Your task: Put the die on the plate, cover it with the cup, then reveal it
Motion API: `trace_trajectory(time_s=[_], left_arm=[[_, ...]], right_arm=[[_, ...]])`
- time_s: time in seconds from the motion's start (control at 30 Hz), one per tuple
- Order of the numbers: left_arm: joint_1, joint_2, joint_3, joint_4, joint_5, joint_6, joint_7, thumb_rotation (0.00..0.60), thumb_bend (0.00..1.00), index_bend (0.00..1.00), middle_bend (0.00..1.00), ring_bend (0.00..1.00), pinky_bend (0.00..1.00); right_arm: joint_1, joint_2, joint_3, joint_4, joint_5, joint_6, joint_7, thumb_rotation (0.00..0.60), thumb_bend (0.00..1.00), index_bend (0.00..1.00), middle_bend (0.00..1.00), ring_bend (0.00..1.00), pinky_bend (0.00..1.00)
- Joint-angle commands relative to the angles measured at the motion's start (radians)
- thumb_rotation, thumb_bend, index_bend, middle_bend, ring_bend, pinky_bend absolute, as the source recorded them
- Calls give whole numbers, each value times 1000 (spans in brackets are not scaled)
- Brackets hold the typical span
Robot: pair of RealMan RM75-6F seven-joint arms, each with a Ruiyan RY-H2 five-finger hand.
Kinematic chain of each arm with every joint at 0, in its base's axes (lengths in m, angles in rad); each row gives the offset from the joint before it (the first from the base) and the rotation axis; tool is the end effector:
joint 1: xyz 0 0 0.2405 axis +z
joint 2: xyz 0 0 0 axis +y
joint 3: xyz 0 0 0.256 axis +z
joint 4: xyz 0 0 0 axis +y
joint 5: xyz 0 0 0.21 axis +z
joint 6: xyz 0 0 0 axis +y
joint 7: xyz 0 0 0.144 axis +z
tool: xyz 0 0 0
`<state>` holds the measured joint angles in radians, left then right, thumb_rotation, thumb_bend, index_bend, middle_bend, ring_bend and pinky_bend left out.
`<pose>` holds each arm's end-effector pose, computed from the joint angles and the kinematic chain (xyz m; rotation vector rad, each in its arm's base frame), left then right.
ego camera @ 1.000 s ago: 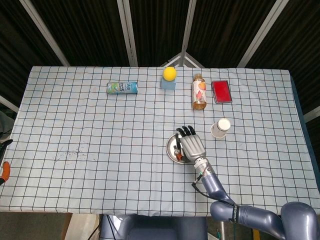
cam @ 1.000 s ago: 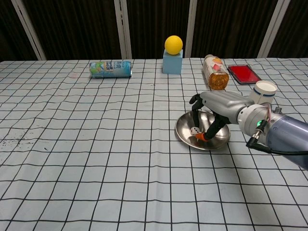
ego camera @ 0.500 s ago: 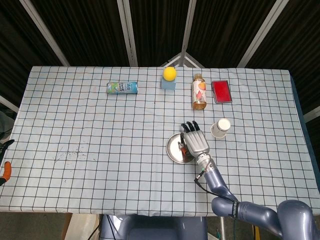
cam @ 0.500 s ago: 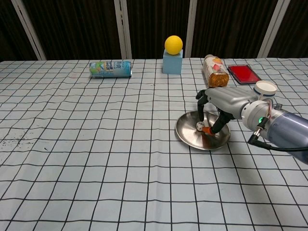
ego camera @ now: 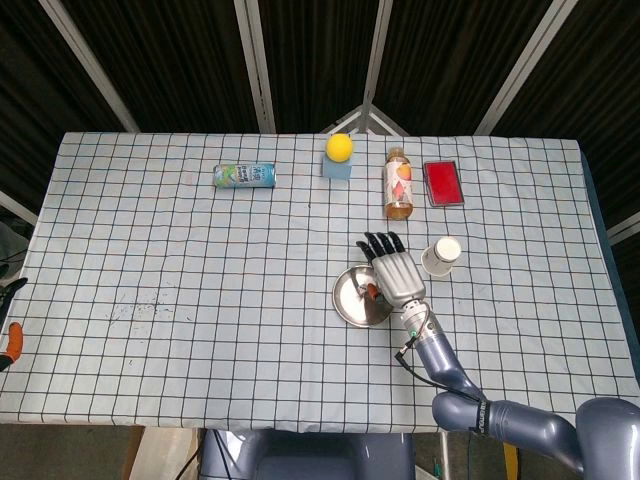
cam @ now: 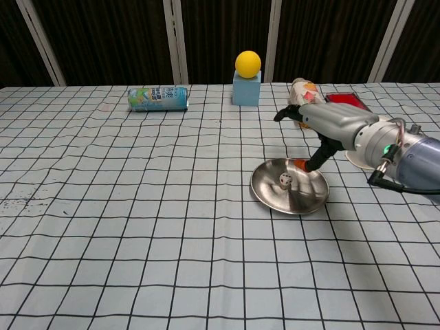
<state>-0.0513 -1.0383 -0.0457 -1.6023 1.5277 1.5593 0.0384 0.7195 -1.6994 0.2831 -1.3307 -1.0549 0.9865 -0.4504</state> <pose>-0.3159 0.1698 0.1937 -1.3876 -0.7598 -0.8438 -0.1480 -0.3623 -0.0339 1.7255 -0.9402 0.9130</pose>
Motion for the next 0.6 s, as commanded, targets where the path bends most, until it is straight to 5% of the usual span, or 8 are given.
trace_trajectory(time_s=[0.03,0.3,0.6], left_arm=[[-1,-1,-1,-1,-3,-2,0,600,837,130,0,0,0],[-3,-3,-2,-5,-8,-8,12,600,838,130,0,0,0],[-3,-4,-5,-10,-26,-17,28,600,838,130,0,0,0]], right_arm=[[-2,22,31,3,0,38,11,600,377,129,81,14,0],[12,88,88,72,93,-15,20,600,376,211,131,13,0],[6,145,66,75,130,-72,24,600,377,275,209,14,0]])
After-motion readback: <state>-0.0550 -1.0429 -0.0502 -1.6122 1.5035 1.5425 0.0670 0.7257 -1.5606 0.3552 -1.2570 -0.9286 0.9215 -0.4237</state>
